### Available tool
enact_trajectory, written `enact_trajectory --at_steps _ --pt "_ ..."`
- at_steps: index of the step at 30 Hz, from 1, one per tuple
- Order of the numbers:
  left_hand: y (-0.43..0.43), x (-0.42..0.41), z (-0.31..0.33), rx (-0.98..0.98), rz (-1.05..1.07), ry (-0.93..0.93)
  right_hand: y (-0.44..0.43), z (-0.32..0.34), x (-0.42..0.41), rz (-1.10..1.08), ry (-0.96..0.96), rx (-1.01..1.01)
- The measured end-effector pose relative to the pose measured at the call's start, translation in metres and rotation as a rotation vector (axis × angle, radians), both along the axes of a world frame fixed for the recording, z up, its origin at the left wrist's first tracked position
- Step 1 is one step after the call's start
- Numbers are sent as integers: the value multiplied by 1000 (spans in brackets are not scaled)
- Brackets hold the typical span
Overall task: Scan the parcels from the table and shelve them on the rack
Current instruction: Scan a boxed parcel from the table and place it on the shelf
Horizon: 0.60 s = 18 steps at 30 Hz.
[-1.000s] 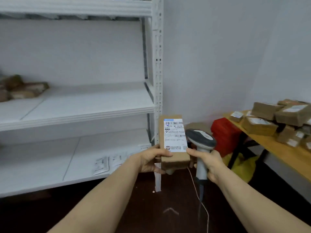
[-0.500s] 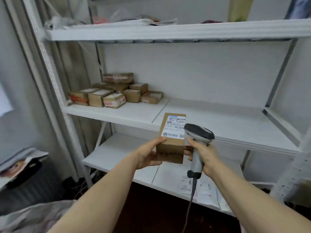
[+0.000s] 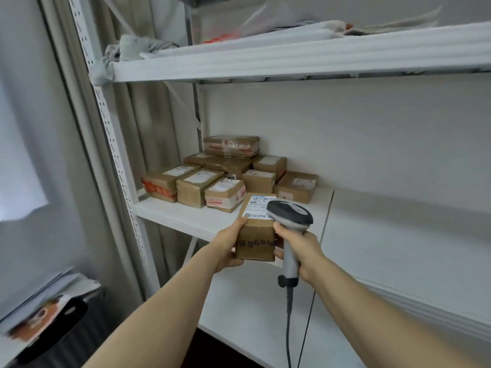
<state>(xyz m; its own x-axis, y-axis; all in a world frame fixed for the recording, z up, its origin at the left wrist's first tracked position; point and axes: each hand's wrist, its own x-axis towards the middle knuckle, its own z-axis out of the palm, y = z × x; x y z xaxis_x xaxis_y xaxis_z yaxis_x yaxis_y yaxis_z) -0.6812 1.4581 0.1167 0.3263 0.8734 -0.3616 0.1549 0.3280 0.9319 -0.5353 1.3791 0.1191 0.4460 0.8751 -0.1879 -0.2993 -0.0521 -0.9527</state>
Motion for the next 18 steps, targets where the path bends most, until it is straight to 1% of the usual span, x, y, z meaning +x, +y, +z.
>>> enact_trajectory --at_steps 2,4,7,8,9,11,12,13,15,16,18 --pt "19 1 -3 4 2 20 19 -3 -2 -3 -9 -21" --pt "54 3 -9 22 -41 54 54 -7 -3 -36 1 -39" --pt "106 10 -15 114 -140 164 102 -12 -2 -97 32 -68" --pt "121 12 -18 197 -182 214 115 -15 -2 -121 32 -92" --pt "135 14 -20 321 -220 251 128 -18 -3 -141 27 -117" --pt "160 14 -22 650 -328 311 151 -22 -6 -173 13 -156" --pt "172 14 -22 800 -407 387 161 -23 -7 -189 12 -165" --pt "182 15 -21 920 -487 516 170 -23 -8 -202 10 -169" --pt "196 19 -24 1070 -606 809 184 -24 -8 -222 5 -175" --pt "201 23 -25 1111 -629 892 189 -25 -8 -232 4 -176" --pt "210 31 -26 1154 -626 948 194 -27 -6 -255 3 -176"
